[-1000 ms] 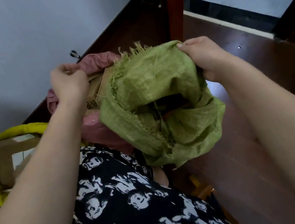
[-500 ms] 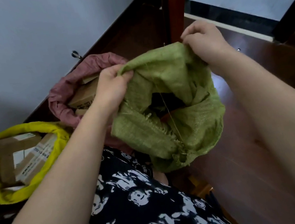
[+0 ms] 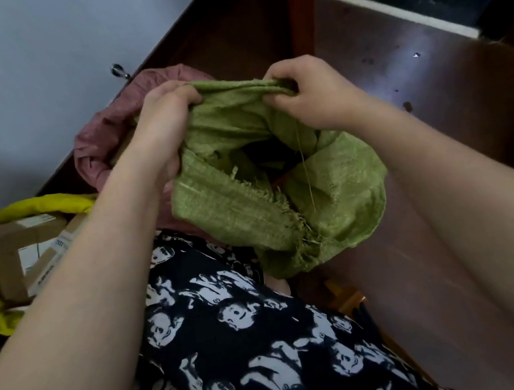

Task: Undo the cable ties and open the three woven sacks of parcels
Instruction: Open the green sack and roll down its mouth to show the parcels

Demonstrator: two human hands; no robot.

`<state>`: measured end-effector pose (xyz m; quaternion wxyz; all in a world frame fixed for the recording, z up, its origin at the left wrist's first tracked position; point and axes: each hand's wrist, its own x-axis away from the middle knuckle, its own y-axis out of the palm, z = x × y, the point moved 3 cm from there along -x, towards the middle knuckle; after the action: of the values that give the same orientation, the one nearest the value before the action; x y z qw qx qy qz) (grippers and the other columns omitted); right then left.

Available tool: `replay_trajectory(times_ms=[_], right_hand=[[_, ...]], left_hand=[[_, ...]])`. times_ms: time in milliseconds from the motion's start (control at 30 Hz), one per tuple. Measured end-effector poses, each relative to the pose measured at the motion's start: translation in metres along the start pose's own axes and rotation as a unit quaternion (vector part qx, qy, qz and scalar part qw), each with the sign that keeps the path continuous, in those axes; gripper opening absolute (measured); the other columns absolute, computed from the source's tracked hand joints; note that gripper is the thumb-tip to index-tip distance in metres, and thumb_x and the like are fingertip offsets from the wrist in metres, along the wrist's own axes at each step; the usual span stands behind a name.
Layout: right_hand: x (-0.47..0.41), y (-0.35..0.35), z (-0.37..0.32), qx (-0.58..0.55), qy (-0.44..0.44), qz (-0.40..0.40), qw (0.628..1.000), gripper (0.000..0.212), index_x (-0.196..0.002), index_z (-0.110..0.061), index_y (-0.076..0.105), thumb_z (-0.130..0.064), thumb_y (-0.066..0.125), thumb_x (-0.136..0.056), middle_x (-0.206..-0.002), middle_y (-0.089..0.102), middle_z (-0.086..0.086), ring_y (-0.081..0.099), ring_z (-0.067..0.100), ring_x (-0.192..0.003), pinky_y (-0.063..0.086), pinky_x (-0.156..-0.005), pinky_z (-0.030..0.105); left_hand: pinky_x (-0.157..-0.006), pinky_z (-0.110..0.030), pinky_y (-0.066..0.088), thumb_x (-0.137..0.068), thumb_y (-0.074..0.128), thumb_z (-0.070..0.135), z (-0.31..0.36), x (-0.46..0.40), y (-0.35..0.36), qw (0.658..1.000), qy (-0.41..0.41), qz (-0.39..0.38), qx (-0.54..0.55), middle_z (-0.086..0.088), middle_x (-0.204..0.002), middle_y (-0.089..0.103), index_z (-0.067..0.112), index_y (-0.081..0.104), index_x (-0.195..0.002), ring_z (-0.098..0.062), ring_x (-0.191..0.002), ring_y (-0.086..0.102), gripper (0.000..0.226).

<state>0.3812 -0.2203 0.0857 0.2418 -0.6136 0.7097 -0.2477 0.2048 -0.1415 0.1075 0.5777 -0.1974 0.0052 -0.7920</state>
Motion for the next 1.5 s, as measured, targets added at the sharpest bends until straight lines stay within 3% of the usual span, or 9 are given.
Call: replay_trajectory(times_ms=[167, 333, 467, 567, 767, 933, 1267, 1400, 1500], right_hand=[[0.002, -0.007, 0.010, -0.132, 0.087, 0.005, 0.988, 0.015, -0.097, -0.022, 0.071, -0.028, 0.057, -0.096, -0.089, 0.068, -0.009, 0.066, 0.007, -0.089, 0.055, -0.085, 0.028], [-0.001, -0.010, 0.014, -0.147, 0.136, 0.054, 0.978, 0.019, -0.084, -0.021, 0.072, -0.031, 0.059, -0.094, -0.082, 0.069, -0.007, 0.066, 0.005, -0.081, 0.057, -0.078, 0.025], [-0.006, -0.011, 0.013, -0.194, 0.155, 0.078, 0.965, 0.013, -0.083, -0.020, 0.073, -0.026, 0.064, -0.091, -0.082, 0.070, -0.004, 0.068, 0.007, -0.081, 0.058, -0.077, 0.026], [-0.012, -0.009, 0.020, -0.227, 0.177, 0.118, 0.950, 0.005, -0.086, -0.023, 0.071, -0.024, 0.066, -0.089, -0.090, 0.069, -0.004, 0.067, 0.010, -0.089, 0.058, -0.084, 0.030], [0.007, -0.002, 0.009, -0.103, 0.009, 0.198, 0.975, 0.035, -0.093, -0.022, 0.057, -0.053, 0.064, -0.081, -0.093, 0.048, -0.013, 0.046, 0.003, -0.089, 0.041, -0.080, 0.018], [0.024, 0.025, 0.024, 0.140, -0.023, 0.137, 0.980, 0.057, -0.120, -0.026, 0.056, -0.041, 0.076, -0.069, -0.125, 0.041, 0.007, 0.040, 0.024, -0.110, 0.044, -0.092, 0.042], [0.033, 0.005, 0.069, -0.247, 0.179, 0.058, 0.951, 0.008, -0.086, -0.020, 0.071, -0.024, 0.065, -0.090, -0.077, 0.069, -0.005, 0.065, 0.007, -0.071, 0.055, -0.072, 0.025], [0.030, 0.011, 0.067, -0.334, 0.215, 0.066, 0.915, 0.021, -0.084, -0.013, 0.071, -0.027, 0.059, -0.095, -0.069, 0.071, -0.002, 0.069, 0.009, -0.063, 0.058, -0.064, 0.026], [0.026, 0.012, 0.066, -0.344, 0.210, 0.058, 0.913, 0.022, -0.084, -0.013, 0.072, -0.028, 0.059, -0.094, -0.071, 0.073, 0.000, 0.070, 0.012, -0.067, 0.059, -0.066, 0.028]], left_hand=[[-0.068, -0.034, 0.051, -0.075, 0.055, 0.003, -0.015, -0.005, 0.001, 0.995, -0.039, 0.016, -0.085, -0.003, -0.077, 0.060, 0.025, 0.057, -0.079, -0.021, -0.071, 0.059, 0.022], [-0.099, -0.035, 0.044, -0.075, 0.056, 0.031, -0.007, 0.008, 0.012, 0.919, 0.225, -0.014, -0.323, 0.003, -0.110, 0.059, 0.033, 0.064, -0.101, -0.012, -0.106, 0.054, 0.027], [-0.092, -0.025, 0.044, -0.076, 0.064, 0.060, -0.005, 0.019, 0.035, 0.876, 0.269, -0.099, -0.389, 0.009, -0.112, 0.065, 0.025, 0.064, -0.116, -0.007, -0.105, 0.057, 0.053], [-0.075, -0.037, 0.046, -0.086, 0.063, 0.032, -0.009, 0.017, 0.047, 0.849, 0.310, -0.086, -0.420, -0.005, -0.082, 0.065, 0.007, 0.066, -0.087, -0.018, -0.079, 0.058, 0.025], [-0.074, -0.041, 0.054, -0.093, 0.046, 0.011, -0.013, 0.000, 0.043, 0.986, 0.082, -0.025, -0.140, -0.019, -0.086, 0.069, 0.001, 0.065, -0.090, -0.031, -0.080, 0.067, 0.022], [-0.070, -0.037, 0.049, -0.088, 0.046, 0.009, -0.009, 0.004, 0.045, 0.999, -0.012, -0.012, -0.031, -0.013, -0.083, 0.061, 0.007, 0.063, -0.088, -0.023, -0.077, 0.060, 0.017], [-0.082, -0.047, 0.053, -0.066, 0.052, 0.015, -0.031, -0.016, 0.016, 0.983, -0.161, 0.058, 0.059, -0.012, -0.091, 0.061, 0.008, 0.063, -0.098, -0.030, -0.080, 0.066, 0.034], [-0.094, -0.039, 0.048, -0.071, 0.057, 0.028, -0.034, -0.019, 0.019, 0.938, 0.008, 0.091, -0.334, -0.005, -0.107, 0.063, 0.018, 0.066, -0.099, -0.027, -0.103, 0.060, 0.032], [-0.106, -0.049, 0.035, -0.075, 0.054, 0.025, -0.023, -0.005, 0.038, 0.872, 0.259, 0.002, -0.416, -0.001, -0.131, 0.052, 0.025, 0.055, -0.127, -0.021, -0.126, 0.044, 0.052]])
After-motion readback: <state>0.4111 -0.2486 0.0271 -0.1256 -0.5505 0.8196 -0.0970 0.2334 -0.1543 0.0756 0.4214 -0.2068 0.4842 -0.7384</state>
